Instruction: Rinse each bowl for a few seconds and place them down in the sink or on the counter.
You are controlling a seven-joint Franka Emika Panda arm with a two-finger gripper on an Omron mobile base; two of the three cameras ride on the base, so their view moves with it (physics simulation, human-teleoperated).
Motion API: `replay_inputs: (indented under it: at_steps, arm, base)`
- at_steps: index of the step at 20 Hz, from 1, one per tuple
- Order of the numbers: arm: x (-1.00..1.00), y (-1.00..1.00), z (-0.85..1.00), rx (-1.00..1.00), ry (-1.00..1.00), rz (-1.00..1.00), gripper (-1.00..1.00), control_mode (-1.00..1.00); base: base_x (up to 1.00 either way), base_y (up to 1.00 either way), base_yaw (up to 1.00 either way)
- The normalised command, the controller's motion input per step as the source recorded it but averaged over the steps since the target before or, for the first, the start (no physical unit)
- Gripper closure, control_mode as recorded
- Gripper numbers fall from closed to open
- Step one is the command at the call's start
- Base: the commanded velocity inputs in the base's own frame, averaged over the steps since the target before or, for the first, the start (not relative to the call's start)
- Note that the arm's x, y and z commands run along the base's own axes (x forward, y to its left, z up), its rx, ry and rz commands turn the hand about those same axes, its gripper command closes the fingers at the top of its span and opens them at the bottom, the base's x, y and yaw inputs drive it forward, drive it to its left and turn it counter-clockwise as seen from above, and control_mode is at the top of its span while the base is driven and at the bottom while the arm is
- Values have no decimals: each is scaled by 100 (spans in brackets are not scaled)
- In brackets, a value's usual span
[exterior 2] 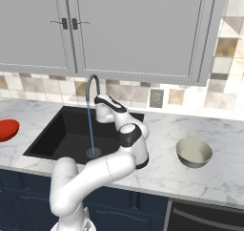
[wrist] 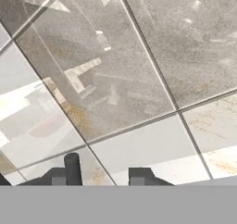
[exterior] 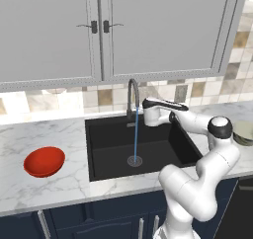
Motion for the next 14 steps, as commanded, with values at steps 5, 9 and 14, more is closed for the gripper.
replay_inputs:
  at_steps: [5,9,14]
  arm:
    - [0,-42,31,5,-5,0,-100,-100]
    - [0,-37,28,4,-6,0,-100,-100]
    - [-1,-41,25,5,-3,0,-100,-100]
  base:
    - [0,0,0]
    - [0,0,0]
    - [0,0,0]
